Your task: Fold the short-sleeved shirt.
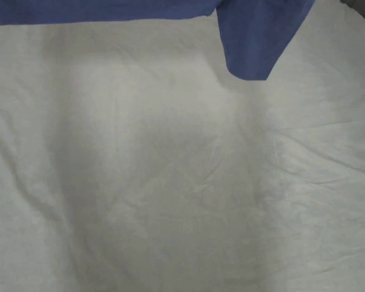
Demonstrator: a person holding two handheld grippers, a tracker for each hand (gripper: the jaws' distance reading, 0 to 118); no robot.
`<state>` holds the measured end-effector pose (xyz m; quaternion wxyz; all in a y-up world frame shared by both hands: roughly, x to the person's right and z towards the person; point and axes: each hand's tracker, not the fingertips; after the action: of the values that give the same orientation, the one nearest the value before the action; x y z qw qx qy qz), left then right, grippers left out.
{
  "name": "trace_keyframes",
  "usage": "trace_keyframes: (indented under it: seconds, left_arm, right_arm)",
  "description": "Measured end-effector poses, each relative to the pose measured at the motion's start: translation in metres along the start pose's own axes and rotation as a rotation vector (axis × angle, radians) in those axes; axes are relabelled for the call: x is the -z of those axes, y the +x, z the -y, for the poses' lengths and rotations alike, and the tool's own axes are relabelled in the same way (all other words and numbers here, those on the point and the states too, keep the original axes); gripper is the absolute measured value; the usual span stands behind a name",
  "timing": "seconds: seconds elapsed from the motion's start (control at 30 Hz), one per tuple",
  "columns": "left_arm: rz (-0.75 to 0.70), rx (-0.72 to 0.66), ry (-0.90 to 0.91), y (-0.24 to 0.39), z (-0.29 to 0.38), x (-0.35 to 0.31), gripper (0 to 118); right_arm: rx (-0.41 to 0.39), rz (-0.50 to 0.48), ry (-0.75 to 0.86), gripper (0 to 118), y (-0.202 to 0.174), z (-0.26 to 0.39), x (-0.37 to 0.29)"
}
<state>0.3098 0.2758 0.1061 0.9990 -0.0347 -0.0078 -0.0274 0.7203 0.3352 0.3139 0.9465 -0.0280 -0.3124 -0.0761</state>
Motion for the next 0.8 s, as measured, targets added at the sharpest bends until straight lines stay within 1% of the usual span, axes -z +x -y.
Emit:
trace_keyframes:
  seconds: [0.13,0.27,0.33,0.43,0.5,0.57,0.63,0.7,0.77,0.8]
  left_arm:
    - [0.006,-0.018,-0.015,0.008,0.033,0.027,4]
    - [0.028,0.062,-0.061,0.023,0.080,0.042,4]
    - [0.054,0.086,-0.091,0.028,0.109,0.043,4]
    - [0.092,0.109,-0.174,0.031,0.153,0.039,4]
    - [0.108,0.112,-0.229,0.028,0.181,0.034,4]
    - [0.137,0.158,-0.274,0.023,0.209,0.022,4]
    - [0.143,0.151,-0.306,0.014,0.241,-0.001,4]
    - [0.174,0.109,-0.353,0.003,0.271,-0.025,4]
    - [0.202,0.113,-0.398,-0.007,0.303,-0.052,4]
    - [0.214,0.138,-0.419,-0.013,0.320,-0.067,4]
  right_arm:
    - [0.004,-0.008,0.005,6,0.002,0.021,0.023]
    - [-0.012,0.001,-0.046,6,0.012,0.062,0.042]
    - [-0.033,0.009,-0.119,6,0.021,0.093,0.048]
    - [-0.021,0.007,-0.218,6,0.041,0.142,0.051]
    - [-0.006,-0.006,-0.271,6,0.056,0.172,0.047]
    - [0.006,-0.009,-0.330,6,0.072,0.203,0.038]
    - [0.008,-0.014,-0.382,6,0.088,0.235,0.023]
    - [0.004,-0.019,-0.421,6,0.102,0.266,0.005]
    - [-0.005,-0.034,-0.475,6,0.117,0.296,-0.016]
    - [-0.002,-0.037,-0.486,6,0.125,0.313,-0.029]
